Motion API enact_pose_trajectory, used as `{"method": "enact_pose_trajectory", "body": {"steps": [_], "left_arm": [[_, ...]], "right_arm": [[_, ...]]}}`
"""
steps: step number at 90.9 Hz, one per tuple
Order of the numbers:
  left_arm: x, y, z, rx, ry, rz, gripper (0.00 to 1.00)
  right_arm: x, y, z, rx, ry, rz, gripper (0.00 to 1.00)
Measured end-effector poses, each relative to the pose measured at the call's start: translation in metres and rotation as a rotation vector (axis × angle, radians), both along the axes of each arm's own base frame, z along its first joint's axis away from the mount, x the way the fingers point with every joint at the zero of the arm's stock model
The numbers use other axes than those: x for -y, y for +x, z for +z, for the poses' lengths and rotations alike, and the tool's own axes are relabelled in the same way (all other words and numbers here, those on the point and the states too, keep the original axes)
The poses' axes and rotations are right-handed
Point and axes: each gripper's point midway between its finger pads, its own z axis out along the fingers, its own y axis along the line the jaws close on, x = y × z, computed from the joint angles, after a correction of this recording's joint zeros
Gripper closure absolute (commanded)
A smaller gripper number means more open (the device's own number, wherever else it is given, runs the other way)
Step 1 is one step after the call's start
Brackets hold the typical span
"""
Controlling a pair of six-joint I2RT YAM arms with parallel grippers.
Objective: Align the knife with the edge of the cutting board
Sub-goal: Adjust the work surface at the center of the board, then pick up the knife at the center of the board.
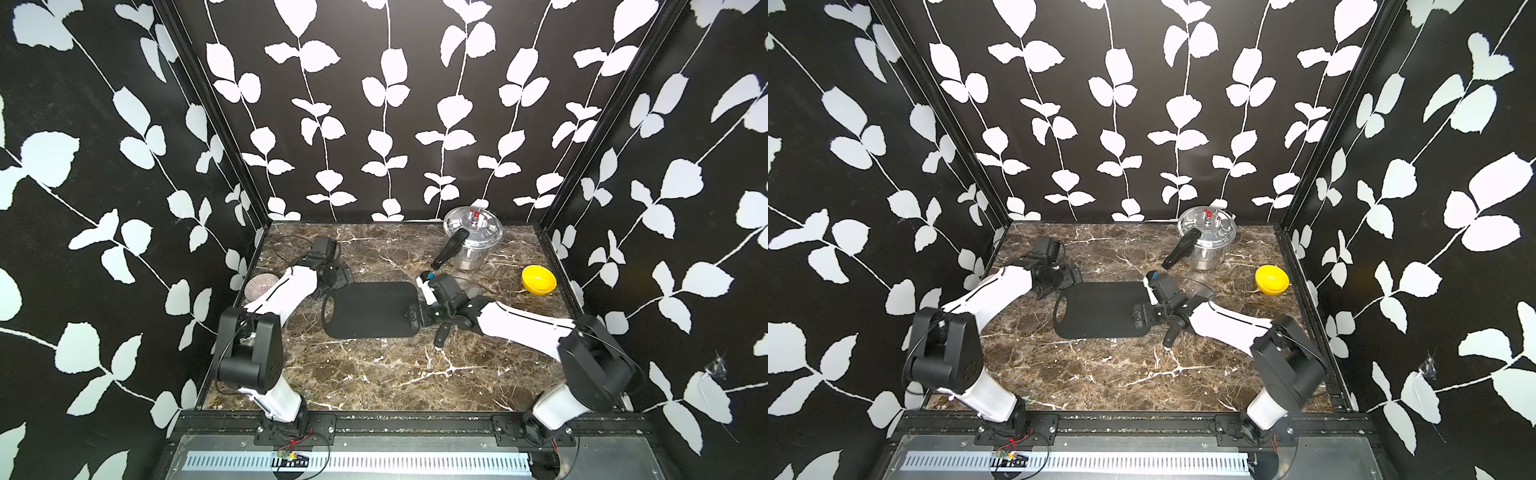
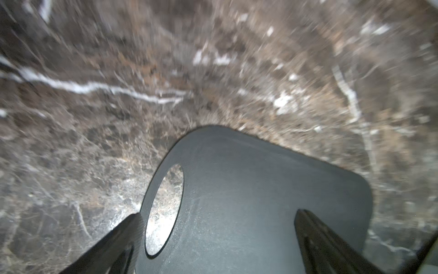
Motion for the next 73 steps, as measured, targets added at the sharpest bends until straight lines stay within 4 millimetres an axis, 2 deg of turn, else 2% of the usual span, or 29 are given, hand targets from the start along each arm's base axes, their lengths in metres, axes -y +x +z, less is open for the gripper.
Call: {"method": "enact_pose_trajectory", "body": {"steps": [7,13,18,35,56,73], "left_arm": [[0.005,0.002,0.015,0.051,-0.005,-0.016,0.03],[0.018,-0.001,0.02,0.069,0.005,-0.053,0.04],[0.037,-0.006,0.021,0.071,0.024,-0.105,0.05],[0.119,-0.029,0.02,0.072,0.037,-0.313,0.11],[0.193,-0.048,0.017,0.075,0.084,-0.474,0.17],[0.257,-0.069,0.011,0.086,0.13,-0.621,0.28]], "right_arm": [[0.02,0.004,0.011,0.021,0.015,-0.077,0.01],[0.038,0.004,0.016,0.027,0.009,-0.14,0.01],[0.051,0.003,0.018,0.026,-0.002,-0.184,0.02],[0.092,-0.012,0.02,0.016,-0.04,-0.303,0.02],[0.153,-0.037,0.012,-0.016,-0.136,-0.488,0.03],[0.19,-0.057,0.013,-0.006,-0.172,-0.604,0.03]]}}
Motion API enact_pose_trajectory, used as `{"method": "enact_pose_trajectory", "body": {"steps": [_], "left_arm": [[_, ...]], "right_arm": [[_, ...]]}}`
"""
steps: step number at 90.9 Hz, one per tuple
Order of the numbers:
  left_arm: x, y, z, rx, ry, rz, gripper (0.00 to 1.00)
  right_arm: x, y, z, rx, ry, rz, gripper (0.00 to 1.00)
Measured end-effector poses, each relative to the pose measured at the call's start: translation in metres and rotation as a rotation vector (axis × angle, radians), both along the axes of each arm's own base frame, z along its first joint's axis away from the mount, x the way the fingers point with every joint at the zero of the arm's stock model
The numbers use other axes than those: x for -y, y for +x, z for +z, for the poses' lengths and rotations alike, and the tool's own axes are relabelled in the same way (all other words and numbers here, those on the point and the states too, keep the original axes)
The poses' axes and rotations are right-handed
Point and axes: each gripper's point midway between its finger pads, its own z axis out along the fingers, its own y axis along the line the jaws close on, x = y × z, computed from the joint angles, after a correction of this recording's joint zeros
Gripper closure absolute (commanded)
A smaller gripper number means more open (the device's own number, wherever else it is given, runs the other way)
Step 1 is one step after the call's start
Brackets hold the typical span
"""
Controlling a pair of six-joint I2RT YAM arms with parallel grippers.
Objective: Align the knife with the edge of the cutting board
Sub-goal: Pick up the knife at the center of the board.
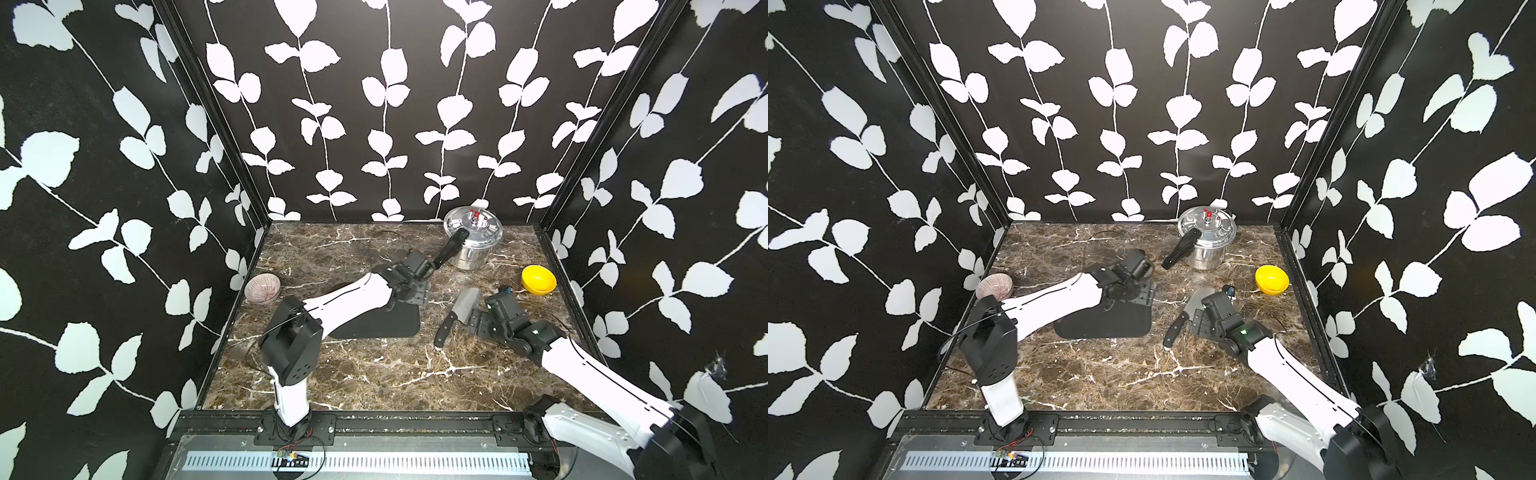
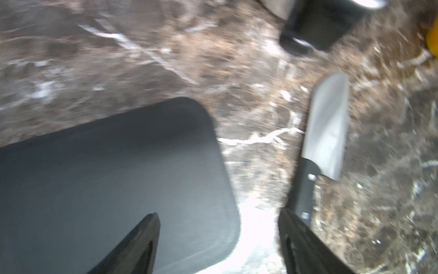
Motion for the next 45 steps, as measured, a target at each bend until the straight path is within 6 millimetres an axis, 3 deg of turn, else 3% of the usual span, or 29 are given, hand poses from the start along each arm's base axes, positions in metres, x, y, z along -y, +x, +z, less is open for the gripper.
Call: {"method": "enact_pose_trajectory", "body": {"steps": [23,45], "left_arm": [[0.071,-0.025,-0.034,-0.005,0.099,-0.162,0.33],[0.099,-0.034,-0.062,-0.027,0.188,-0.243,0.41]], "right_arm": [[0.03,-0.015,0.013,0.054,-0.014,-0.087,0.03],[0.044,-0.028,0.014,0.072,-0.023,-0.12,0.04]]}}
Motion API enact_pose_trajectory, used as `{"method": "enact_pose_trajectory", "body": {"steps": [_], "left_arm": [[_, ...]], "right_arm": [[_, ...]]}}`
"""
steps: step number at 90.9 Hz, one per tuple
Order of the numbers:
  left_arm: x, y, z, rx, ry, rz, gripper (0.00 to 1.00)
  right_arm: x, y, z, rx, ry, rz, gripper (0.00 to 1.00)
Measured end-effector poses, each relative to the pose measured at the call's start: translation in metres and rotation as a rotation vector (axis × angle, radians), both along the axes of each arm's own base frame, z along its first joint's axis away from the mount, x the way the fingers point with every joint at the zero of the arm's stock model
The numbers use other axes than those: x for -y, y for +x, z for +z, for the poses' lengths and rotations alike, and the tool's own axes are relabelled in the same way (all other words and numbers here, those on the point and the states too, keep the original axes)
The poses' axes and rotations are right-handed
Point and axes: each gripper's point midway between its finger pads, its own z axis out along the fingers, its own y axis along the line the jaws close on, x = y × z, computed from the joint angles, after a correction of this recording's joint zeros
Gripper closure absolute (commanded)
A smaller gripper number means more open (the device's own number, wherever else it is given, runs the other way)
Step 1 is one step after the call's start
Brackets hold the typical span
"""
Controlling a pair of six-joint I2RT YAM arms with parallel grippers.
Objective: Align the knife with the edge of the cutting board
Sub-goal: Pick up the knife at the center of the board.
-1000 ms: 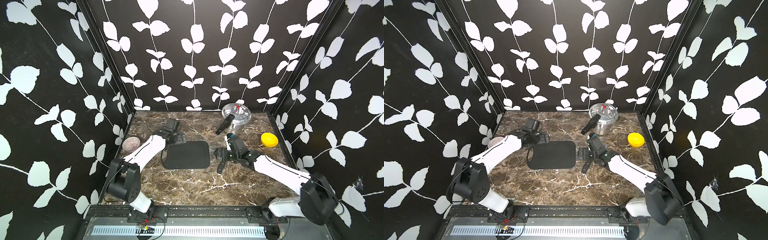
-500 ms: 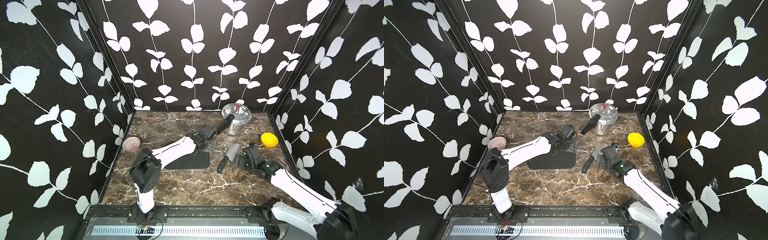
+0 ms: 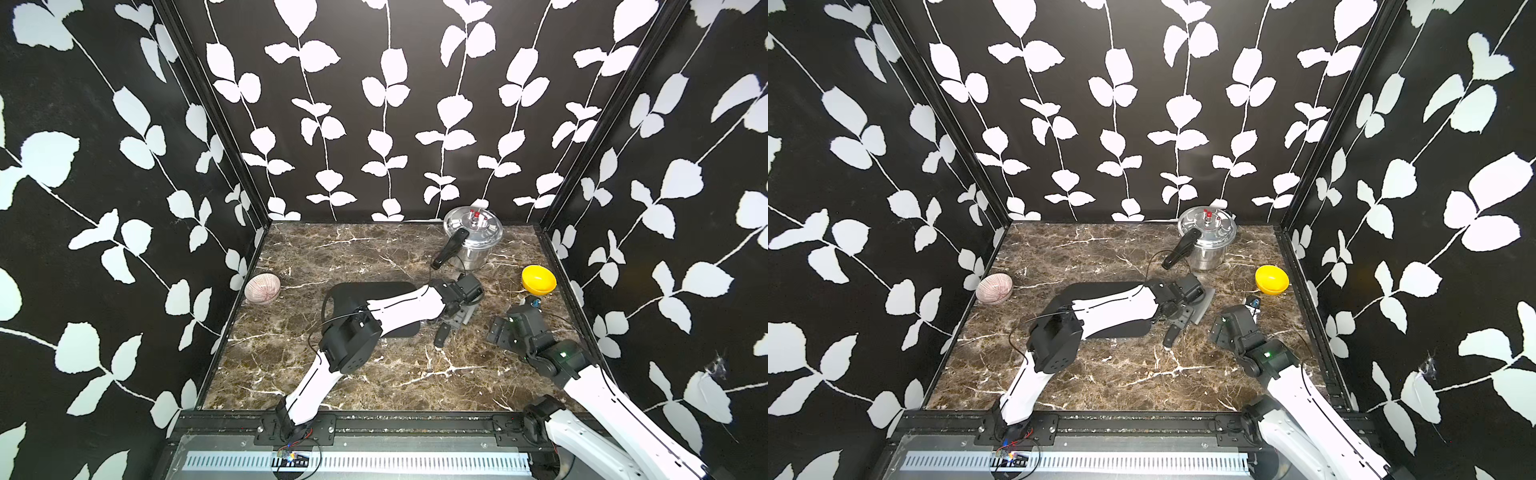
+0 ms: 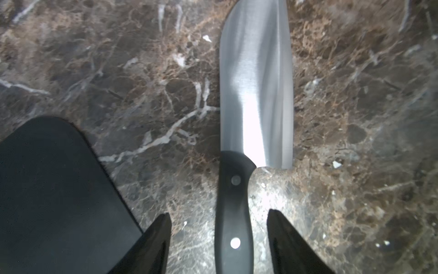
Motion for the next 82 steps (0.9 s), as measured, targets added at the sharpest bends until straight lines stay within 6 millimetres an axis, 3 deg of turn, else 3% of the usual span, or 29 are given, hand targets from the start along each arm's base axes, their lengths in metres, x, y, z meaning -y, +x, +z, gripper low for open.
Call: {"method": "enact_pose_trajectory", "body": {"steps": [45,56,82], "left_arm": [[0.004,-0.002,-0.031,-0.042,0.114,-0.063,0.43],[0.005,-0.004,-0.04,-0.055,0.141,-0.074,0.5],[0.011,-0.002,-0.04,-0.042,0.154,-0.09,0.54]], "right_arm": [[0.005,-0.007,-0.005,-0.014,-0.002,-0.013,0.04],[0.006,-0.008,-0.005,-0.015,-0.004,-0.017,0.04],[0.008,-0.011,-0.005,-0.017,-0.007,-0.02,0.04]]}}
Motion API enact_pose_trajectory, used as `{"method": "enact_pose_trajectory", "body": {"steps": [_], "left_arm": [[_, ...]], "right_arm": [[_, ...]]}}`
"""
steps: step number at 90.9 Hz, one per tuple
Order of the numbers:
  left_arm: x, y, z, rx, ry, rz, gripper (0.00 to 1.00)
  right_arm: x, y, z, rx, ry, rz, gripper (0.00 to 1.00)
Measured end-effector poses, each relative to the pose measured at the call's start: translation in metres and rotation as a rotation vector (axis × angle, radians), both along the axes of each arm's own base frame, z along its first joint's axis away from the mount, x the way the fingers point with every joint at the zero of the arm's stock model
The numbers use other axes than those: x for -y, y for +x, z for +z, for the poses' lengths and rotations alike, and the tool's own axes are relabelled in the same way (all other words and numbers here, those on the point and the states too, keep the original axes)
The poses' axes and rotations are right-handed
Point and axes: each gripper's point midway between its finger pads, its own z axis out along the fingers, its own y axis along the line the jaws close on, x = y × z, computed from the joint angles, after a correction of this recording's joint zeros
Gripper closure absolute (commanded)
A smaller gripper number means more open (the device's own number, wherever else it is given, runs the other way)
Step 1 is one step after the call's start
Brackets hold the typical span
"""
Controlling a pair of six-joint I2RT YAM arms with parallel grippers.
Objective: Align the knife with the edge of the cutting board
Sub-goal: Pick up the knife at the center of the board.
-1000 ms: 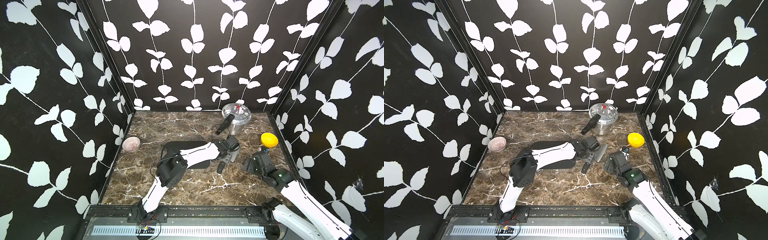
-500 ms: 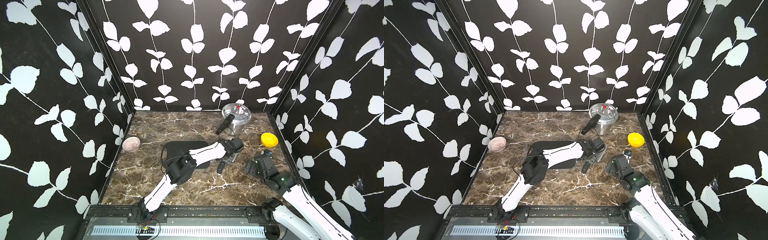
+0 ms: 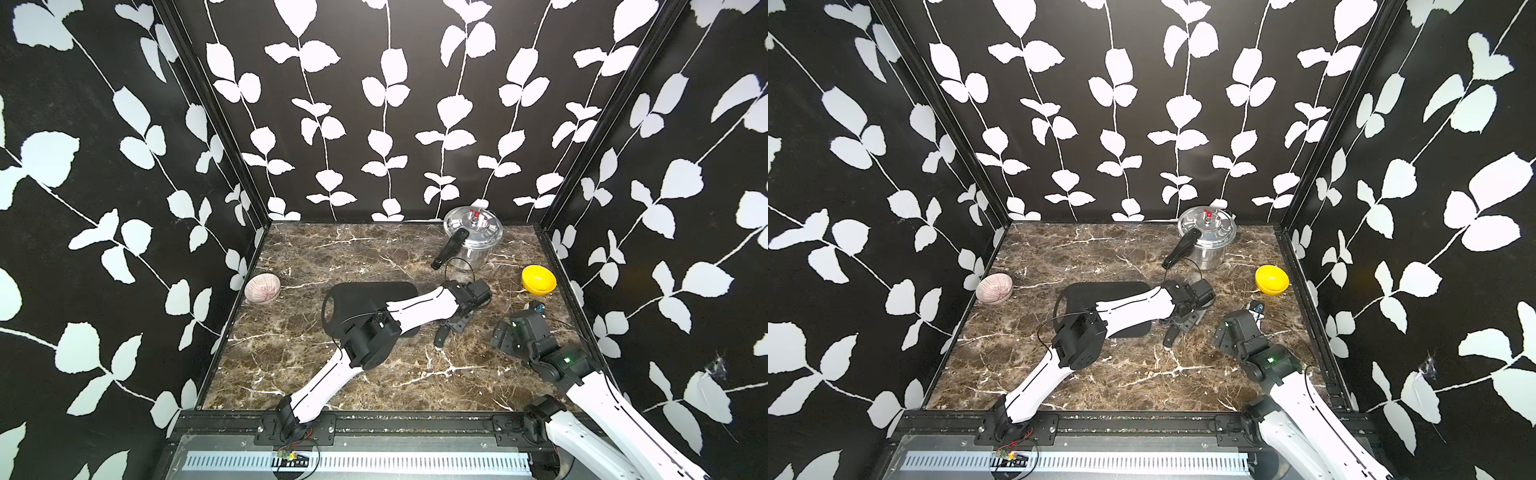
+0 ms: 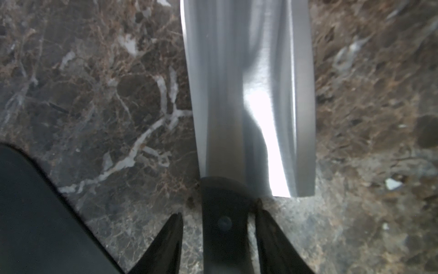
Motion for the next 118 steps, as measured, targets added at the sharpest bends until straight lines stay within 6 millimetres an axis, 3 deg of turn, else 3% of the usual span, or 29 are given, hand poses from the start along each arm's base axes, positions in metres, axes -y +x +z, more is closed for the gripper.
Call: {"method": "enact_pose_trajectory", "body": {"steps": [9,26,44,62,88,118], "left_arm": [[0.001,-0.001,-0.001,-0.004,0.001,-0.002,0.61],[-0.001,-0.003,-0.002,-0.011,0.005,0.001,0.83],[-0.002,-0.001,0.0,-0.003,0.004,0.011,0.88],[-0.015,-0.006,0.001,0.005,0.002,0.044,0.91],[-0.043,-0.012,0.002,0.018,0.04,0.113,0.88],[-0.065,-0.014,0.022,0.072,0.015,0.195,0.85]], "right_arm": [[0.001,0.0,0.0,0.002,-0.002,-0.002,0.04],[0.002,0.0,0.001,0.004,-0.007,-0.005,0.04],[0.002,0.001,0.001,0.005,-0.011,-0.009,0.04],[0.003,0.001,0.001,0.008,-0.012,-0.01,0.05],[-0.001,0.003,0.002,0.016,0.006,-0.001,0.06],[-0.013,0.01,0.001,0.023,0.049,0.037,0.07]]}}
